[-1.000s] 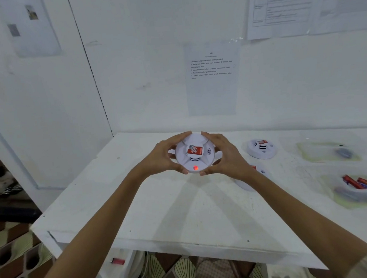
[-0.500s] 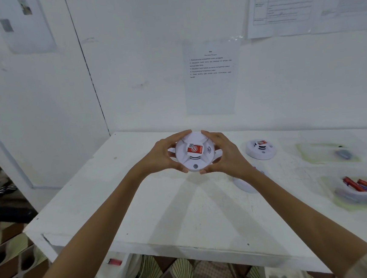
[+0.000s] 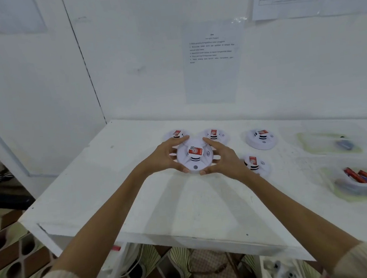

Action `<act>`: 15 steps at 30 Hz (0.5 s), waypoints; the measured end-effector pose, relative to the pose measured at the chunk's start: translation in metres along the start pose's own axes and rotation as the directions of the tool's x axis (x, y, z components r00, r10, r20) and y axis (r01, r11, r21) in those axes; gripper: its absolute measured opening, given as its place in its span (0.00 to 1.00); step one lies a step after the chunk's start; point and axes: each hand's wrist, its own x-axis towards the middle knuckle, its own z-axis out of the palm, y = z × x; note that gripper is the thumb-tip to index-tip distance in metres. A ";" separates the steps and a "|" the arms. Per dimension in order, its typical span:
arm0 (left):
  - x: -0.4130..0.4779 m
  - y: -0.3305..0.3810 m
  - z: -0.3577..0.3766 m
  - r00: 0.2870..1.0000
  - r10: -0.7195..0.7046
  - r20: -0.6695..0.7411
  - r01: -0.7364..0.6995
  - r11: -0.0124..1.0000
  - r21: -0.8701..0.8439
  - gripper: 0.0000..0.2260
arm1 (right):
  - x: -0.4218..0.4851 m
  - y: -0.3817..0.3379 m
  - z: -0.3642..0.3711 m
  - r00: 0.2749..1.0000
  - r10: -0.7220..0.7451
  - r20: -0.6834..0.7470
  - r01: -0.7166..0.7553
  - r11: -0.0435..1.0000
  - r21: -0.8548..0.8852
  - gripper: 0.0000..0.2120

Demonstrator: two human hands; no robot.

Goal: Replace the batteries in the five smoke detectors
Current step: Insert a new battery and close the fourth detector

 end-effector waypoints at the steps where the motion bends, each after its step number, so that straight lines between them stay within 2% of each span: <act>1: -0.001 -0.005 0.003 1.000 -0.021 0.004 0.021 1.000 -0.020 0.42 | -0.001 0.006 0.004 1.000 0.022 0.002 -0.022 1.000 0.016 0.46; 7: -0.008 -0.036 0.020 0.994 -0.105 0.008 0.105 0.992 -0.071 0.36 | -0.007 0.029 0.022 0.996 0.085 0.011 -0.086 0.990 0.108 0.41; 15: -0.013 -0.054 0.026 0.993 -0.113 -0.031 0.107 0.984 -0.139 0.36 | -0.007 0.044 0.036 0.998 0.058 -0.040 -0.055 0.996 0.070 0.39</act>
